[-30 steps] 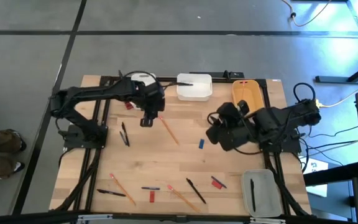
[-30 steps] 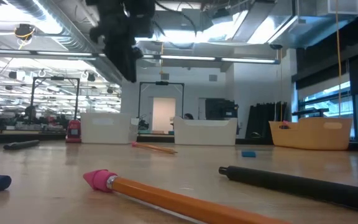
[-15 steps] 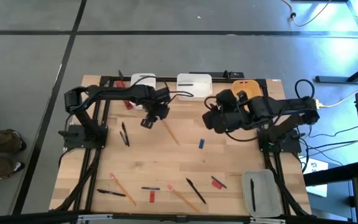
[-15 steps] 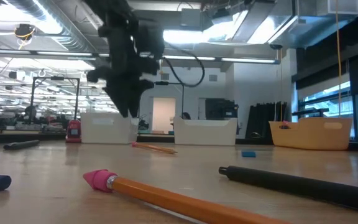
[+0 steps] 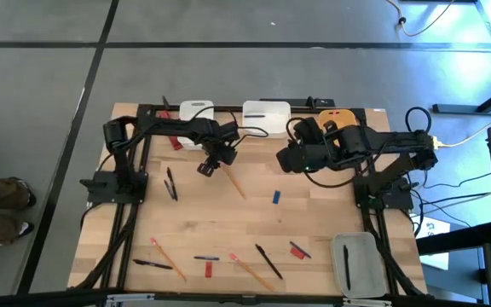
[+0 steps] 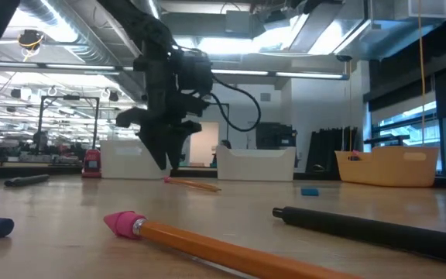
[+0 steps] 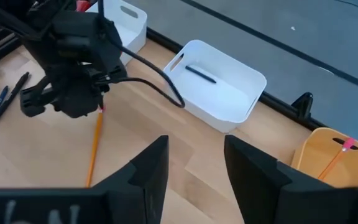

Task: Sort crayons/erasers/pens/pencils in bins
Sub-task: Put the yellow pencil into the yellow bin

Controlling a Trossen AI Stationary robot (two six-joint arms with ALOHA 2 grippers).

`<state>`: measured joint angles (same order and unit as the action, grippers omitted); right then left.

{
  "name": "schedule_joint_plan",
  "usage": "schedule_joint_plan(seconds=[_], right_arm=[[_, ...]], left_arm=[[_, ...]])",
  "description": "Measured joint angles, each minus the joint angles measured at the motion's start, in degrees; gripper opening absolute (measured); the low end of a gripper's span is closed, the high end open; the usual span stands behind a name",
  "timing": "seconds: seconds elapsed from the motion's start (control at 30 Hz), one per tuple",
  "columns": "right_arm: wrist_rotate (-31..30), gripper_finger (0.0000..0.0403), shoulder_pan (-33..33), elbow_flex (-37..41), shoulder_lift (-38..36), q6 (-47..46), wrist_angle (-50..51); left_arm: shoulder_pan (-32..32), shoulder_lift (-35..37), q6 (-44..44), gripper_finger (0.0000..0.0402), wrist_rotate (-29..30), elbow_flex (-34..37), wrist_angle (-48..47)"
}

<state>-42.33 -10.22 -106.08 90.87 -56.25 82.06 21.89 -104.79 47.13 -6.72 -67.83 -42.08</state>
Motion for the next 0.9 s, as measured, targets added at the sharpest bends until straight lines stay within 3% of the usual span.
schedule_joint_plan(seconds=[0.67, 0.9], right_arm=[[0.49, 0.0157, 0.0, 0.0, 0.0, 1.86, 0.0], [1.01, 0.0157, 0.0, 0.0, 0.0, 1.81, -0.02]], left_arm=[[4.41, -5.07, 1.51, 0.0151, 0.13, -0.27, 1.62], [4.43, -5.96, 1.55, 0.0116, -1.07, -0.26, 1.84]])
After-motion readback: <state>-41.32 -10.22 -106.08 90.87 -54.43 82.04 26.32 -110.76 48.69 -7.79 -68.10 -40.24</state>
